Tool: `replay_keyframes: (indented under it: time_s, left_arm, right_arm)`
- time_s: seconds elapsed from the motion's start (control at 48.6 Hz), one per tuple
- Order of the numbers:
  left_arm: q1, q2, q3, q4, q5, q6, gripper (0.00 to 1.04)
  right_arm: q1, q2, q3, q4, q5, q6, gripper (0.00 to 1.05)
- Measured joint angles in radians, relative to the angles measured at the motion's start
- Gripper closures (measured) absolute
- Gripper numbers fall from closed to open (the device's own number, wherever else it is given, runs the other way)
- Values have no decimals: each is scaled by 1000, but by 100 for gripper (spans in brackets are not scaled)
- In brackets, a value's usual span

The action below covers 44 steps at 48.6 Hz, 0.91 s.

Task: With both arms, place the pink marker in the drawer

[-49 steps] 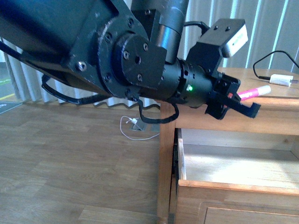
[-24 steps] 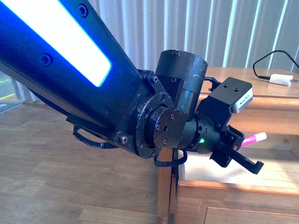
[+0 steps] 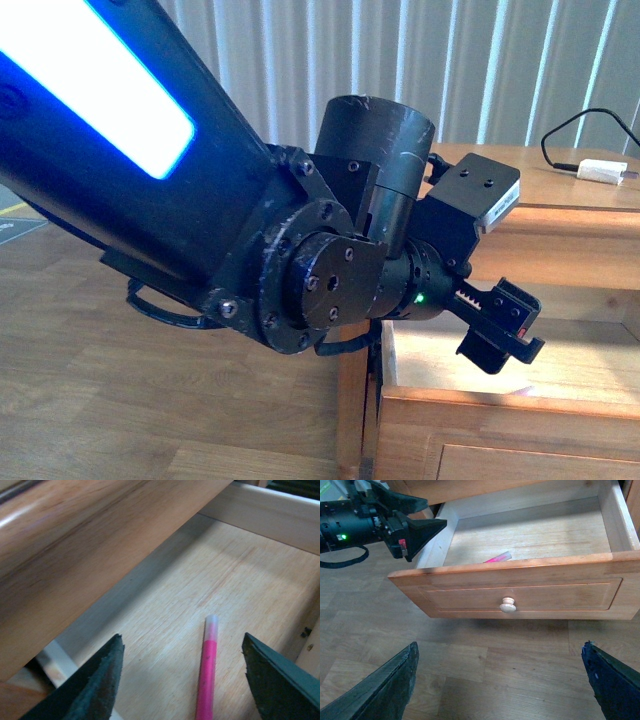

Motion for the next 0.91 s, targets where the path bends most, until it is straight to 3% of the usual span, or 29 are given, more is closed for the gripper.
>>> replay_keyframes:
  time_s: [0.165,0.494,0.638,0.906]
  left_arm:
    - [11,-121,-101,35,-78,-1,4]
    - [119,-502,-395,126,-132,-14,6]
    - [224,-741,-563,129,-119,-28,6]
    - [442,-1278,-869,-45,-111,-217,6]
  right_arm:
    - [0,0,0,0,0,0,8]
    - [0,0,0,0,0,0,8]
    - [0,0,0,0,0,0,8]
    - [0,0,0,0,0,0,8]
